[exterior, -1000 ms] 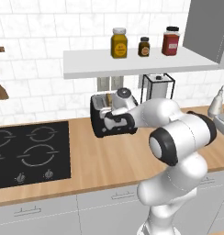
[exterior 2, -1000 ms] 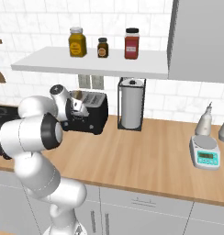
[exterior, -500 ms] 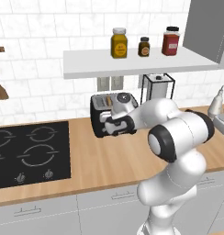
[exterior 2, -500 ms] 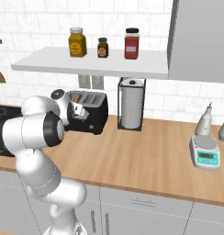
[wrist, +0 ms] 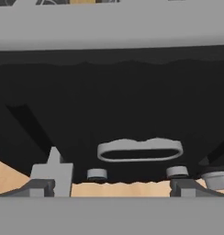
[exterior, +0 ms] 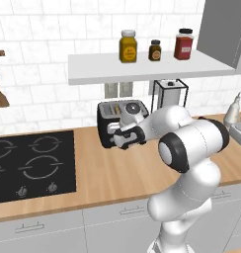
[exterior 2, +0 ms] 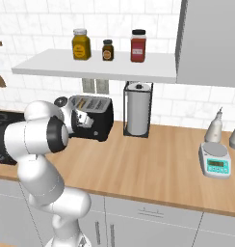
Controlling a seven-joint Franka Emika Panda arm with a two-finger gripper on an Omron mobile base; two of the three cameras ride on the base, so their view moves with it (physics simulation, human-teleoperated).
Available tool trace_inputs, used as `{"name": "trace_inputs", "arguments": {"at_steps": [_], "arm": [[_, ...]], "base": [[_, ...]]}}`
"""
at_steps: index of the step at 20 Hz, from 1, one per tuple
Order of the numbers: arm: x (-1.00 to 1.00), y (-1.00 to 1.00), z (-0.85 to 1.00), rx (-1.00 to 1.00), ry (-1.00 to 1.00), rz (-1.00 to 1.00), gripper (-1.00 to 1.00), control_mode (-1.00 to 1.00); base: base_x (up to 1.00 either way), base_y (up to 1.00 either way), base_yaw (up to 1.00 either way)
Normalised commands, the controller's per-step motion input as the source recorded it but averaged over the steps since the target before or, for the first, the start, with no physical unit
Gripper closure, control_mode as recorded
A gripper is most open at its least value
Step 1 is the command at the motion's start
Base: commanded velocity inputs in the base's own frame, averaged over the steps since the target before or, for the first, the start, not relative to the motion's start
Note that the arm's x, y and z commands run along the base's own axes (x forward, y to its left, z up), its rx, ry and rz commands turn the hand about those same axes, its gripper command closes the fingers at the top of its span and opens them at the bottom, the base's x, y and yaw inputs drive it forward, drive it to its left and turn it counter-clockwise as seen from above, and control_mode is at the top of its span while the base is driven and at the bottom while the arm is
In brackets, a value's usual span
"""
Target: Start the toaster. Once the lever pops up, take the bread to the plate on the dining counter.
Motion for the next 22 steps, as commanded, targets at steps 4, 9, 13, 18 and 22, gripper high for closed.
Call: {"name": "trace_inputs", "arguments": {"at_steps": [4,9,13,18,22], "arm": [[0.0,0.0,-0.08,0.0,0.0,0.0,-1.0,-1.0],[0.0,0.0,-0.24,0.0,0.0,0.0,-1.0,-1.0],[0.0,0.0,-0.03,0.0,0.0,0.0,-1.0,-1.0],[0.0,0.0,0.0,0.0,-0.1,0.0,-1.0,-1.0],[-0.03,0.1,0.19,-0.01,-0.19,0.0,-1.0,-1.0]], "base": [[0.0,0.0,0.0],[0.0,0.0,0.0],[0.0,0.0,0.0],[0.0,0.0,0.0],[0.0,0.0,0.0]]}}
